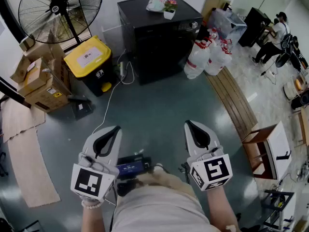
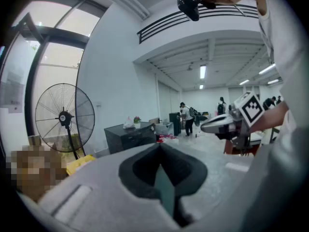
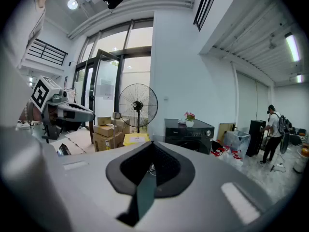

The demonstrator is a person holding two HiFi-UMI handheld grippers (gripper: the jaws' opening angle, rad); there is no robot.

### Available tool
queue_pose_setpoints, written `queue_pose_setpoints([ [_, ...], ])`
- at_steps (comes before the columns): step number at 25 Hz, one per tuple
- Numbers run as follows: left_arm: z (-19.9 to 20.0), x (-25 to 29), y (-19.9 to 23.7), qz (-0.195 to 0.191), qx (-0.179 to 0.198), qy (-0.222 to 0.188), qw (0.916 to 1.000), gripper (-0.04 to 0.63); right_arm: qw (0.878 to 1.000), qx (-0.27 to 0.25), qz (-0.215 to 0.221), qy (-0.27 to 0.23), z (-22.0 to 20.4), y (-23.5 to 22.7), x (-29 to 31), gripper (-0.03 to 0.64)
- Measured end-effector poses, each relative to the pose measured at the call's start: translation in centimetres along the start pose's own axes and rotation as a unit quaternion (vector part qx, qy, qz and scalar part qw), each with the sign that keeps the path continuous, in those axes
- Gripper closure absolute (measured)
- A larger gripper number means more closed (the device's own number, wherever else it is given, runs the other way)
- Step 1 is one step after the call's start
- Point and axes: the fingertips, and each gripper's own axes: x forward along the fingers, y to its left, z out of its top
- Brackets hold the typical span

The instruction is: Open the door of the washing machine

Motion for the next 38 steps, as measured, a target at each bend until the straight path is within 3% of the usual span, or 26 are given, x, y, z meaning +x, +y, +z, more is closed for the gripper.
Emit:
queue_pose_setpoints([
  [10, -0.2, 0.0, -0.1, -0.002, 0.001, -0.002, 1.0, 0.601, 1.0, -0.012, -0.002, 0.002, -0.2, 0.3, 0.0, 0.615],
  [20, 0.1, 0.6, -0.3, 0.004, -0.011, -0.008, 0.9999, 0.6, 1.0, 0.023, -0.016, 0.007, -0.8, -0.9, -0.3, 0.614],
  [22, 0.2, 0.8, -0.4, 0.005, -0.014, -0.01, 0.9998, 0.551, 1.0, 0.027, -0.012, 0.009, -1.0, -1.0, -0.2, 0.612],
  [25, 0.3, 1.1, -0.6, 0.007, -0.015, -0.008, 0.9998, 0.529, 0.999, 0.033, -0.011, 0.008, -1.1, -1.4, -0.2, 0.609],
  [31, 0.5, 1.8, -1.1, 0.011, -0.018, -0.009, 0.9997, 0.509, 1.0, 0.018, 0.017, 0.014, -1.5, -1.3, -0.1, 0.506],
  [38, 1.0, 2.3, -2.5, 0.014, -0.015, -0.01, 0.9997, 0.506, 1.0, 0.015, 0.013, 0.003, -1.3, -2.8, -0.8, 0.5],
])
